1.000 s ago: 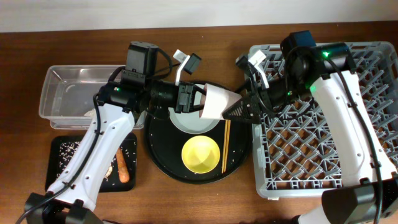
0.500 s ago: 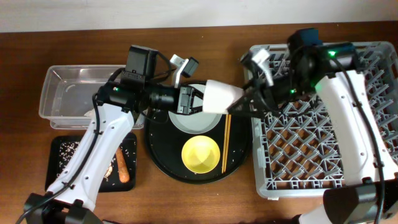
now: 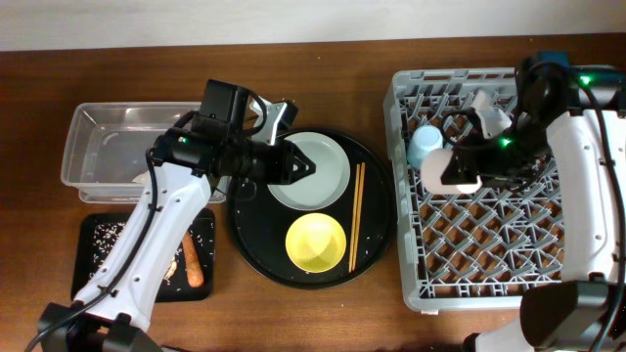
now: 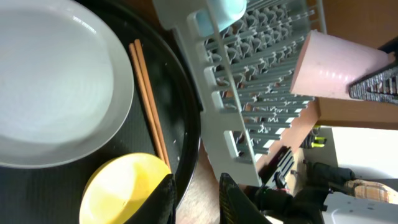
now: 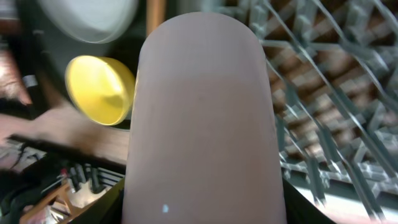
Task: Sort waste into correct bins and load items into the dishwasher rack
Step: 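Lower the pink cup upside down into the rack with right gripper, then reach the right gripper to the yellow bowl and grasp its rim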
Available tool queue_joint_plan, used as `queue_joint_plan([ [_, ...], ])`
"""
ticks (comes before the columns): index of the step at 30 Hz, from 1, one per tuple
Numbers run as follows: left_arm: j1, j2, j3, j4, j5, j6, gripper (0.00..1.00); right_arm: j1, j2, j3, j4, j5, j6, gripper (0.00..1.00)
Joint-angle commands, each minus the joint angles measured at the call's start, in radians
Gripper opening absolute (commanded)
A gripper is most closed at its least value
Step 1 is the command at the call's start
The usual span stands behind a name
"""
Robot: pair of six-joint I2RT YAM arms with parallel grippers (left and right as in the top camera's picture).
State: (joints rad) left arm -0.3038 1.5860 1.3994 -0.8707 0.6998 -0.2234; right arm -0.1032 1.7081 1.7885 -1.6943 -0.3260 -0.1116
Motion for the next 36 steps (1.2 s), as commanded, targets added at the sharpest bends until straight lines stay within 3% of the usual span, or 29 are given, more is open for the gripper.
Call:
queue_joint_plan([
  [1, 0.001, 0.001, 0.004, -0.017, -0.054, 0.016, 0.23, 0.012, -0.019, -0.066, -0.005, 0.114, 0.106, 0.42],
  [14, 0.001, 0.001, 0.004, -0.013, -0.095, 0.016, 0.23, 0.064, -0.019, -0.32, 0.131, 0.117, 0.128, 0.43],
  [18, 0.001, 0.001, 0.004, -0.013, -0.095, 0.016, 0.23, 0.064, -0.019, -0.327, 0.137, 0.119, 0.127, 0.64],
  [21, 0.001, 0.001, 0.003, -0.013, -0.107, 0.016, 0.23, 0.064, -0.019, -0.327, 0.139, 0.122, 0.128, 0.74],
  [28, 0.029, 0.001, 0.004, -0.013, -0.195, 0.016, 0.22, 0.069, -0.019, -0.311, 0.133, 0.124, 0.098, 0.79],
  [32, 0.161, 0.001, 0.004, -0.022, -0.278, 0.016, 0.23, 0.181, -0.06, -0.235, 0.185, 0.113, 0.103, 0.79],
  [36, 0.249, 0.001, 0.003, -0.08, -0.283, 0.017, 0.23, 0.372, -0.062, -0.231, 0.31, 0.114, 0.246, 0.78],
])
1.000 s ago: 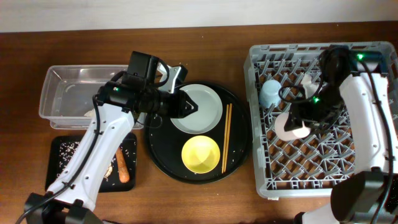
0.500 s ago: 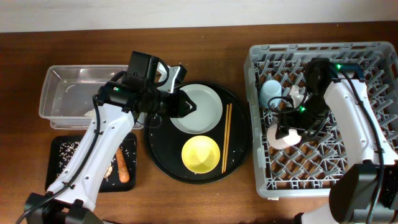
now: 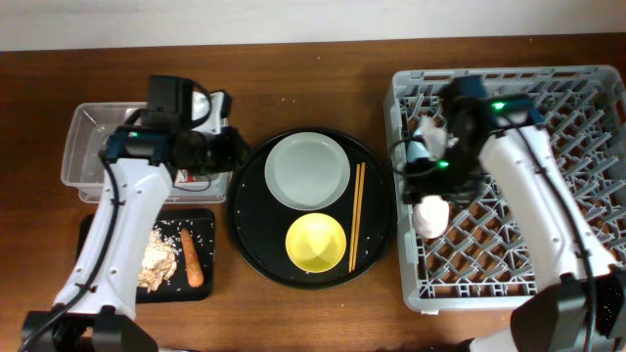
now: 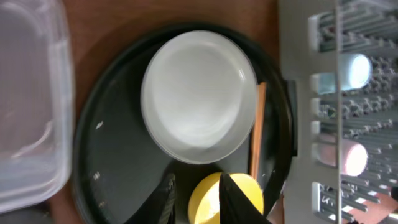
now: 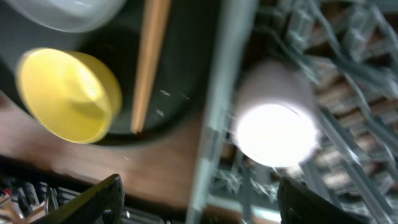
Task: Sort waste into correct bins and load items into the dishwasher rack
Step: 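Reach the right gripper to the yellow bowl and grasp its rim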
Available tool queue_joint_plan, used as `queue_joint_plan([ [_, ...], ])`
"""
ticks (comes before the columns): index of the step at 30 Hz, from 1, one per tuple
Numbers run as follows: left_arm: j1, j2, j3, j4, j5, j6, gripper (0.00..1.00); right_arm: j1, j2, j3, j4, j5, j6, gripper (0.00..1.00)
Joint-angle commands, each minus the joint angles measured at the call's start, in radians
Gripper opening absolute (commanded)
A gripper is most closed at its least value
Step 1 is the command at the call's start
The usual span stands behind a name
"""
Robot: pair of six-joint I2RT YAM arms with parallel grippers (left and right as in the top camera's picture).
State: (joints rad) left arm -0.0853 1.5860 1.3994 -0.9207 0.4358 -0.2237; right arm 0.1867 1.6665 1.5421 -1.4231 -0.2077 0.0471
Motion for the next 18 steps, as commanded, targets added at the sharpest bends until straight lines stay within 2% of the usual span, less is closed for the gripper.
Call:
queue_joint_plan([
  [1, 0.035, 0.001, 0.003, -0.05, -0.067, 0.017, 0.23, 0.137, -0.02, 0.016, 0.074, -0.004, 0.126, 0.78],
  [2, 0.036, 0.001, 0.003, -0.066, -0.122, 0.017, 0.23, 0.184, -0.02, 0.016, 0.091, -0.005, 0.132, 0.83],
  [3, 0.036, 0.001, 0.003, -0.082, -0.163, 0.017, 0.22, 0.23, -0.02, 0.016, 0.093, -0.009, 0.135, 0.98],
  [5, 0.036, 0.001, 0.003, -0.099, -0.22, 0.017, 0.23, 0.303, -0.02, 0.01, 0.098, -0.072, 0.145, 0.98],
  [6, 0.036, 0.001, 0.003, -0.103, -0.233, 0.017, 0.23, 0.343, -0.019, 0.006, 0.11, -0.095, 0.146, 0.91],
  [7, 0.036, 0.001, 0.003, -0.103, -0.234, 0.017, 0.23, 0.388, -0.013, 0.005, 0.127, -0.095, 0.162, 0.76],
  [9, 0.036, 0.001, 0.003, -0.102, -0.245, 0.017, 0.23, 0.472, 0.016, 0.005, 0.171, -0.082, 0.193, 0.56],
  [12, 0.036, 0.001, 0.003, -0.106, -0.318, 0.017, 0.23, 0.578, 0.092, 0.005, 0.191, 0.034, 0.251, 0.54],
  [15, 0.036, 0.001, 0.003, -0.114, -0.317, 0.016, 0.23, 0.605, 0.157, 0.005, 0.2, 0.186, 0.296, 0.53],
  [18, 0.029, 0.001, 0.003, -0.114, -0.308, 0.016, 0.24, 0.566, 0.177, 0.005, 0.197, 0.149, 0.294, 0.53],
])
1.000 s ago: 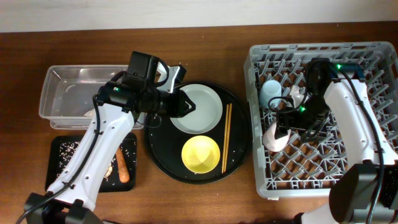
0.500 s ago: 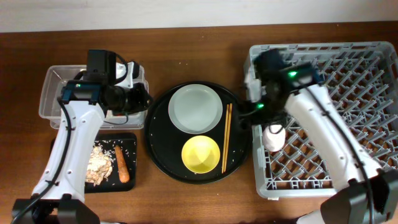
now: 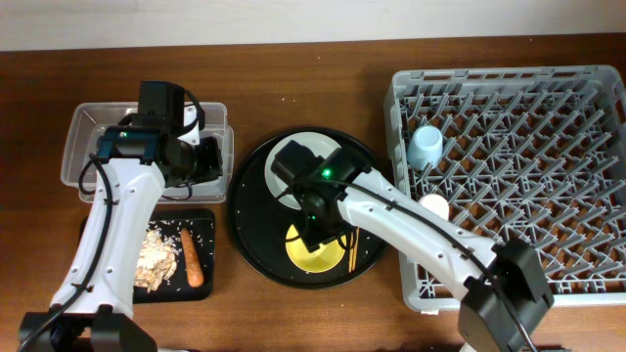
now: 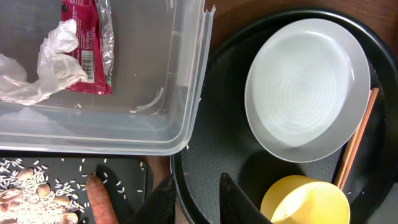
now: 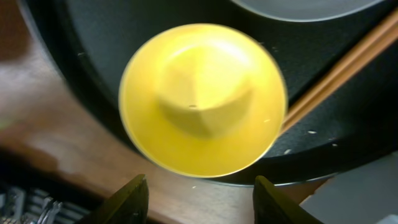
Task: Sort waste into correct bins and load items into the dishwasher rack
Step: 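Reach the right gripper to the yellow bowl and grasp its rim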
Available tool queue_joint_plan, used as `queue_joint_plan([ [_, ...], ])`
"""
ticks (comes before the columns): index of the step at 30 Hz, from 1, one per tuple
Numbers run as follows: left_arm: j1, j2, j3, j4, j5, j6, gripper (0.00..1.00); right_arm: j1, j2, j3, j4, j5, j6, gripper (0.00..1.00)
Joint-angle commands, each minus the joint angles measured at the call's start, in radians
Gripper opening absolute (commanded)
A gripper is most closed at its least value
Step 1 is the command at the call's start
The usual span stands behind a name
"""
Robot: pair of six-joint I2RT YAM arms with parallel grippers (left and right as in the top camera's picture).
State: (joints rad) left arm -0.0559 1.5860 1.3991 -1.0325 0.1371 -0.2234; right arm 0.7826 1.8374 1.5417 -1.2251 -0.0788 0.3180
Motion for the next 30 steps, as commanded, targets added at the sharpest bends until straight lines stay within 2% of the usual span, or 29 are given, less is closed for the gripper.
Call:
queue_joint_plan([
  [1, -0.002, 0.001, 0.003, -0.002, -0.011, 0.016, 0.24, -0.031, 0.006, 0.005, 0.003, -0.029, 0.024, 0.53],
  [3, -0.002, 0.001, 0.003, -0.002, -0.011, 0.016, 0.24, -0.018, 0.006, 0.001, 0.029, -0.151, 0.024, 0.53],
  [5, -0.002, 0.001, 0.003, -0.006, -0.011, 0.016, 0.26, 0.024, 0.008, -0.002, 0.053, -0.166, 0.038, 0.52],
  [6, -0.002, 0.001, 0.003, -0.01, -0.011, 0.016, 0.5, 0.05, 0.01, -0.008, 0.071, -0.146, 0.067, 0.52],
  [7, -0.002, 0.001, 0.003, -0.01, -0.011, 0.016, 0.58, 0.07, 0.014, -0.016, 0.087, -0.114, 0.101, 0.52],
  [8, -0.002, 0.001, 0.003, -0.016, -0.011, 0.016, 0.99, 0.087, 0.018, -0.028, 0.104, -0.079, 0.136, 0.51],
  [11, -0.002, 0.001, 0.003, -0.02, -0.011, 0.016, 0.99, 0.133, 0.021, -0.1, 0.227, -0.074, 0.137, 0.5],
  [14, -0.002, 0.001, 0.003, -0.02, -0.011, 0.016, 0.99, 0.15, 0.022, -0.161, 0.322, -0.066, 0.137, 0.41],
  [18, -0.002, 0.001, 0.003, -0.02, -0.011, 0.016, 0.99, 0.15, 0.022, -0.262, 0.45, -0.067, 0.137, 0.38],
  [19, -0.002, 0.001, 0.003, -0.02, -0.011, 0.016, 0.99, 0.15, 0.022, -0.295, 0.493, -0.066, 0.137, 0.34],
  [23, -0.002, 0.001, 0.003, -0.02, -0.011, 0.016, 0.99, 0.148, 0.023, -0.315, 0.512, -0.067, 0.136, 0.23],
  [27, -0.002, 0.001, 0.003, -0.02, -0.011, 0.016, 0.99, 0.148, 0.023, -0.315, 0.512, -0.065, 0.136, 0.22],
  [30, -0.002, 0.001, 0.003, -0.02, -0.011, 0.016, 0.99, 0.148, 0.023, -0.315, 0.512, -0.063, 0.136, 0.16],
])
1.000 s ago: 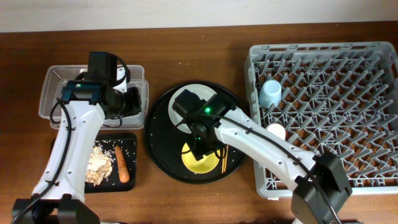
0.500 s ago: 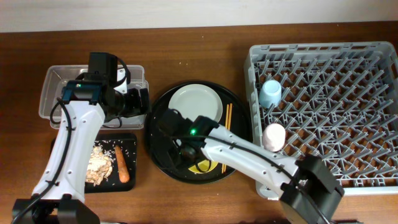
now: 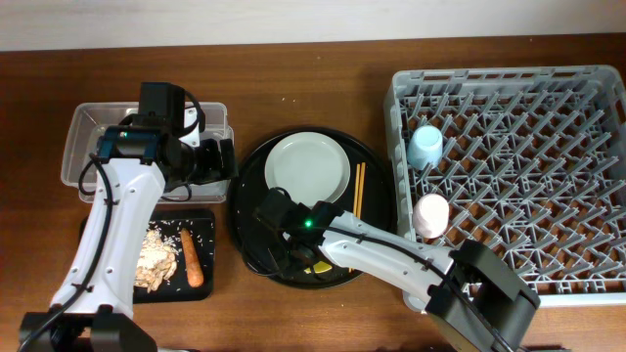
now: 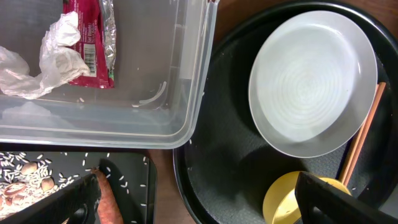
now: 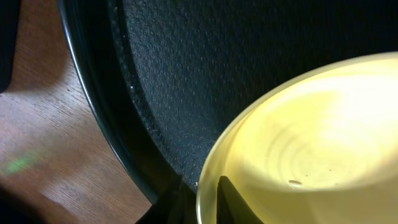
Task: Sort waste into correct bins and load items into the dishwasher rack
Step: 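Reach the right gripper to the yellow bowl and grasp its rim, then carry the yellow bowl to the rack's back right and release it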
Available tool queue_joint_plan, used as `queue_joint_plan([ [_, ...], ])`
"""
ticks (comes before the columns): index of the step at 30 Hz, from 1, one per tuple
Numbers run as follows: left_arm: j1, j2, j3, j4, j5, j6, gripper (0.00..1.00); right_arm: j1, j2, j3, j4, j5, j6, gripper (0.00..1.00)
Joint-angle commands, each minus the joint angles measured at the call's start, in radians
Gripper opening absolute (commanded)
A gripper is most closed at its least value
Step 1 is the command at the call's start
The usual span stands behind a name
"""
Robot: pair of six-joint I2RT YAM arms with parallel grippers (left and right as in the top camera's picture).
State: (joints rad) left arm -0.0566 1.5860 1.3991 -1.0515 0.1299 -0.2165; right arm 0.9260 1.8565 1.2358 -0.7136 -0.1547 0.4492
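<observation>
The yellow bowl sits at the front of the black round tray. My right gripper is low at the bowl's left rim, one finger outside and one inside, shut on it. In the overhead view the right gripper covers most of the bowl. On the same tray lie a white plate and brown chopsticks. A pink cup and a blue cup stand in the grey dishwasher rack. My left gripper hangs wide open by the clear bin, holding nothing.
The clear plastic bin at the left holds a red wrapper and crumpled white film. In front of it a black square tray carries a carrot and food scraps. Bare wooden table runs between the tray and the rack.
My right gripper was open above the yellow bowl; now it is low at the bowl's left rim and shut on it. My left gripper's fingers have spread wide apart; the arm barely moved.
First my right gripper held the pink cup over the rack while the left one hovered over the round tray. Then the cup stood in the rack, let go, and the left gripper was back by the clear bin. Then the right gripper was open over the yellow bowl, now gripping its rim.
</observation>
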Motion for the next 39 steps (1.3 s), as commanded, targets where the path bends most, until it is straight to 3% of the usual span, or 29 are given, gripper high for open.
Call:
queue_joint_plan([
  [1, -0.001, 0.001, 0.003, -0.001, -0.004, 0.009, 0.99, 0.004, 0.003, -0.01, 0.0, 0.013, 0.005, 0.15],
  [8, -0.001, 0.001, 0.003, -0.001, -0.004, 0.009, 0.99, 0.004, 0.003, -0.027, 0.0, 0.04, 0.005, 0.15],
  [9, -0.001, 0.001, 0.003, -0.001, -0.004, 0.009, 0.99, 0.004, 0.003, -0.027, 0.0, 0.04, 0.005, 0.07],
  [12, -0.001, 0.001, 0.003, -0.001, -0.004, 0.009, 0.99, -0.004, 0.002, -0.017, 0.011, 0.03, 0.004, 0.04],
  [15, -0.001, 0.001, 0.003, -0.001, -0.004, 0.009, 0.99, -0.049, -0.035, 0.068, -0.047, -0.076, -0.039, 0.04],
  [17, -0.001, 0.001, 0.003, -0.001, -0.004, 0.009, 0.99, -0.096, -0.072, 0.143, -0.097, -0.163, -0.154, 0.04],
  [20, -0.001, 0.001, 0.003, -0.001, -0.004, 0.009, 0.99, -0.216, -0.15, 0.29, -0.208, -0.268, -0.267, 0.04],
  [24, -0.001, 0.001, 0.003, -0.001, -0.004, 0.009, 0.99, -0.49, -0.196, 0.453, -0.291, -0.639, -0.471, 0.04],
  [27, -0.001, 0.001, 0.003, -0.001, -0.004, 0.009, 0.99, -0.761, -0.193, 0.457, -0.273, -0.868, -0.583, 0.04],
  [29, -0.001, 0.001, 0.003, -0.001, -0.004, 0.009, 0.99, -0.922, -0.187, 0.457, -0.234, -0.932, -0.597, 0.04],
  [32, -0.001, 0.001, 0.003, -0.001, -0.004, 0.009, 0.99, -1.173, -0.135, 0.457, -0.209, -1.023, -0.752, 0.04],
  [35, -0.001, 0.001, 0.003, -0.001, -0.004, 0.009, 0.99, -1.312, -0.016, 0.456, -0.179, -1.161, -0.793, 0.04],
  [39, -0.001, 0.001, 0.003, -0.001, -0.004, 0.009, 0.99, -1.373, 0.152, 0.457, -0.065, -1.397, -0.769, 0.04],
])
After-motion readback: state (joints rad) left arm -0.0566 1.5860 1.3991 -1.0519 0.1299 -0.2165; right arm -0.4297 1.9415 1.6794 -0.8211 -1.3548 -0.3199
